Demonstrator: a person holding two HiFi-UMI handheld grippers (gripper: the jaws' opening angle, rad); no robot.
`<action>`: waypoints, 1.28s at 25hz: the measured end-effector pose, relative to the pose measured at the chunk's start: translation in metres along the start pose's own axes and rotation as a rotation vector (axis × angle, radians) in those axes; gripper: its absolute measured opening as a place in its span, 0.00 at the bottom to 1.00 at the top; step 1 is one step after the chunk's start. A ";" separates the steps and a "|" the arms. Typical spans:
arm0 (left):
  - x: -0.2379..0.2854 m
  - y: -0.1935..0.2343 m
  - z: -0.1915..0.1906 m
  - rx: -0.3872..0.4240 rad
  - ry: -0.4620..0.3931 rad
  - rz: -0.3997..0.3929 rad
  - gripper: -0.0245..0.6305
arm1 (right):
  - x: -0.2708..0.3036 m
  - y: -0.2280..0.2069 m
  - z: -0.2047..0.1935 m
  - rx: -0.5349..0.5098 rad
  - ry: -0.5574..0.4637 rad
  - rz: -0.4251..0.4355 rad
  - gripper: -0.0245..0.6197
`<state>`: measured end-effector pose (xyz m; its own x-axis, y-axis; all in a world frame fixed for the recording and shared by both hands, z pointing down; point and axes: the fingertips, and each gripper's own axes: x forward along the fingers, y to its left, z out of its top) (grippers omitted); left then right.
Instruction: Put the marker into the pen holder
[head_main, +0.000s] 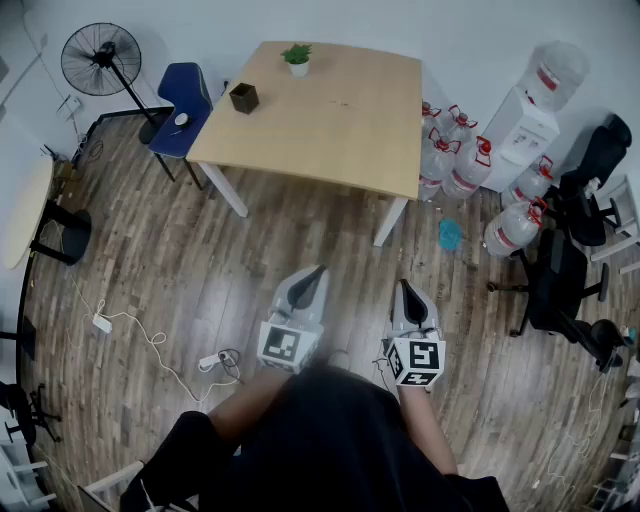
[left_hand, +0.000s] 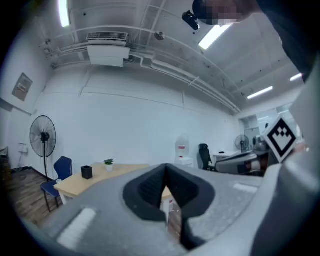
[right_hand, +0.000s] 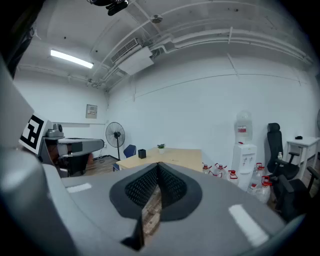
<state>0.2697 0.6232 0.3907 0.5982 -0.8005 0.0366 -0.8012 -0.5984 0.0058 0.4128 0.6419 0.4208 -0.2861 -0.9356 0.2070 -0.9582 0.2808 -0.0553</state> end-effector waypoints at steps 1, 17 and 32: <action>-0.003 0.001 0.001 0.005 -0.004 0.003 0.04 | 0.000 0.004 0.000 0.000 -0.004 0.004 0.04; -0.008 0.004 -0.008 0.031 0.009 0.046 0.04 | 0.006 0.006 -0.025 0.061 0.013 0.067 0.04; 0.079 0.069 -0.012 -0.014 0.018 0.039 0.04 | 0.098 -0.028 -0.015 0.053 0.074 0.040 0.04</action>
<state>0.2615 0.5185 0.4056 0.5660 -0.8226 0.0554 -0.8243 -0.5659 0.0184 0.4120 0.5460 0.4577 -0.3250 -0.9047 0.2754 -0.9455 0.3043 -0.1164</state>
